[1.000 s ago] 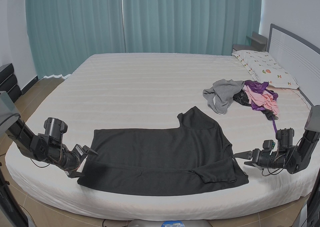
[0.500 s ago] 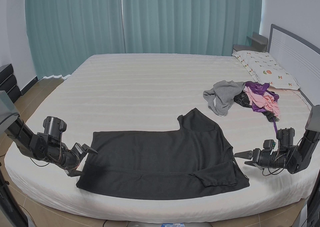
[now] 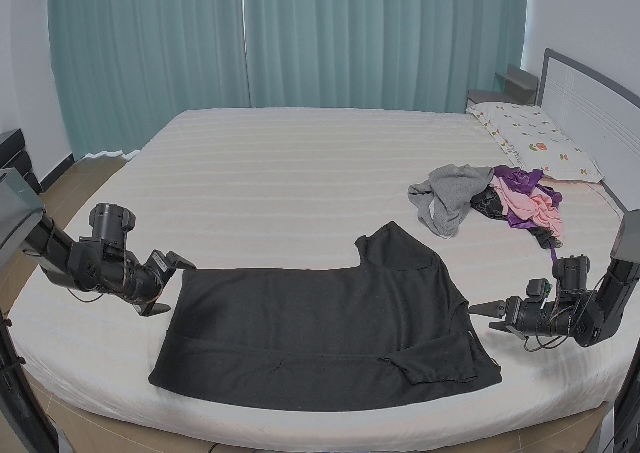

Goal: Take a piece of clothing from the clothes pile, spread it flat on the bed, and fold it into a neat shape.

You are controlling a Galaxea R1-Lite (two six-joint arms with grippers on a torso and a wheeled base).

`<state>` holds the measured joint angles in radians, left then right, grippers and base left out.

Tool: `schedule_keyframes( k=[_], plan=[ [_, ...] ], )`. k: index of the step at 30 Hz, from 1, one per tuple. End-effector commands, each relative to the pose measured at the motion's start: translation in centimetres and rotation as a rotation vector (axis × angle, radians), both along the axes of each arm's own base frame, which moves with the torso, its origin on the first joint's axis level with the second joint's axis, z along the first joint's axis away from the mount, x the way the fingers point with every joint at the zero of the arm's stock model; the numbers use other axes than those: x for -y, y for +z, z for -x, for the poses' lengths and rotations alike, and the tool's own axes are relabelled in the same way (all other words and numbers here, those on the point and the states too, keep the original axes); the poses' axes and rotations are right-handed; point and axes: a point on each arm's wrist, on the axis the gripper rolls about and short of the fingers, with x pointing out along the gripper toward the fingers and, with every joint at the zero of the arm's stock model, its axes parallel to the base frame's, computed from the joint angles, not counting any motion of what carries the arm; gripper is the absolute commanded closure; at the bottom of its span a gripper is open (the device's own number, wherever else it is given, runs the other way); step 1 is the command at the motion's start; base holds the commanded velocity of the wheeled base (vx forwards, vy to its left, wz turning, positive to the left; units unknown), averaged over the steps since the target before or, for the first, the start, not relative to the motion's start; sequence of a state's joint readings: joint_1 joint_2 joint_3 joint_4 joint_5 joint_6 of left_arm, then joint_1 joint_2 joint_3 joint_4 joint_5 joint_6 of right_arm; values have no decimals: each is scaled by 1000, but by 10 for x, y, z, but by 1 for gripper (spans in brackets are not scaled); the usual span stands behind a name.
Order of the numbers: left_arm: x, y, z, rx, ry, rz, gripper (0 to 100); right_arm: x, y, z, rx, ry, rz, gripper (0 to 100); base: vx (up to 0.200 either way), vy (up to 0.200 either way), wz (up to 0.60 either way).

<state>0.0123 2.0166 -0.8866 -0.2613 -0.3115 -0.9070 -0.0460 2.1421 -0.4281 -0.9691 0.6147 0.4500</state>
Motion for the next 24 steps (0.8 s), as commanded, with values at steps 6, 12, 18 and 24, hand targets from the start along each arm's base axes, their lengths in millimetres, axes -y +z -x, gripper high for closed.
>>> schedule_keyframes(
  k=[6, 12, 18, 24],
  plan=[
    [-22, -29, -62, 79, -70, -95, 0, 0, 0, -2, -30, -33, -40, 0, 0, 0, 0],
    [-39, -49, -89, 147, -180, -92, 0, 0, -4, -4, -44, -36, -45, 0, 0, 0, 0],
    [-42, -71, -105, 255, -252, -168, 0, 0, -11, -5, -70, -34, -59, 0, 0, 0, 0],
    [-43, -84, -111, 325, -268, -197, 0, 0, -20, -7, -75, -31, -61, 0, 0, 0, 0]
  ],
)
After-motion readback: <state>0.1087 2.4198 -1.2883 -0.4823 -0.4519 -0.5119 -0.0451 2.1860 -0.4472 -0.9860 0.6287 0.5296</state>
